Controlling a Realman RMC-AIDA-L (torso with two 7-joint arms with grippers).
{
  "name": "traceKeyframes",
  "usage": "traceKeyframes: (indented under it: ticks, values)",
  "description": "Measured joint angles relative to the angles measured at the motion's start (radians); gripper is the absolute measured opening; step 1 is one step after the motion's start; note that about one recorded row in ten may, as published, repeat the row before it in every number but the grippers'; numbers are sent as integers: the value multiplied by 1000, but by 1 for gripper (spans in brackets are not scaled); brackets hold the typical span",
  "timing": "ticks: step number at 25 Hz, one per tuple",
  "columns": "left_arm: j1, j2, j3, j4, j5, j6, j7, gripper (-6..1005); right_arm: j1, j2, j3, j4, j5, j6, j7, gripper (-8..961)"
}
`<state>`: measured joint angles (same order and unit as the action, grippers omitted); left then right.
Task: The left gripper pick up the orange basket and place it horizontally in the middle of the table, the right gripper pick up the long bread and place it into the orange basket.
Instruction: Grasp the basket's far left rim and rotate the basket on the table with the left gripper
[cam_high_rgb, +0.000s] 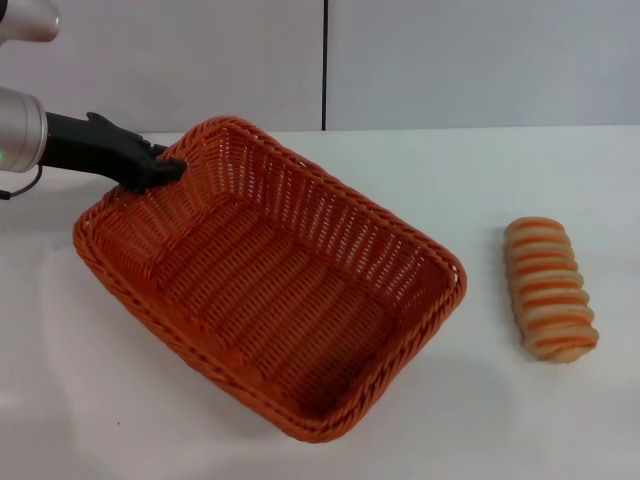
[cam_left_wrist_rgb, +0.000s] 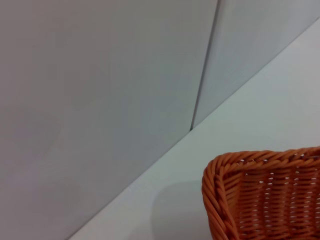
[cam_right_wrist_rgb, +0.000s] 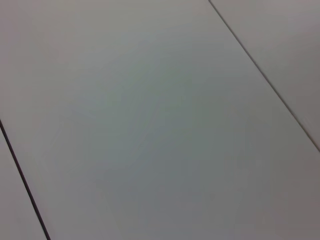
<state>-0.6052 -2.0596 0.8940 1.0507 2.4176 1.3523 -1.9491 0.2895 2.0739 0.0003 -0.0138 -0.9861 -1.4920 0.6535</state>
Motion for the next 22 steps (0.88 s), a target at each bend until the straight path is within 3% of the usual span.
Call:
traceKeyframes:
  ticks: [2, 7, 17, 22]
  values:
    - [0, 0, 9, 0, -1, 0, 0, 350, 0, 0, 1, 0, 0, 0, 0, 547]
    - [1, 1, 19, 2, 0, 4, -3, 194, 0, 0, 2, 0, 0, 0, 0, 547]
    - [10, 1, -2, 14, -9, 3, -32, 191, 0, 0, 2, 3, 0, 5, 0, 548]
    - [66, 4, -31, 25, -141, 20, -41, 189, -3, 0, 1, 2, 0, 19, 0, 548]
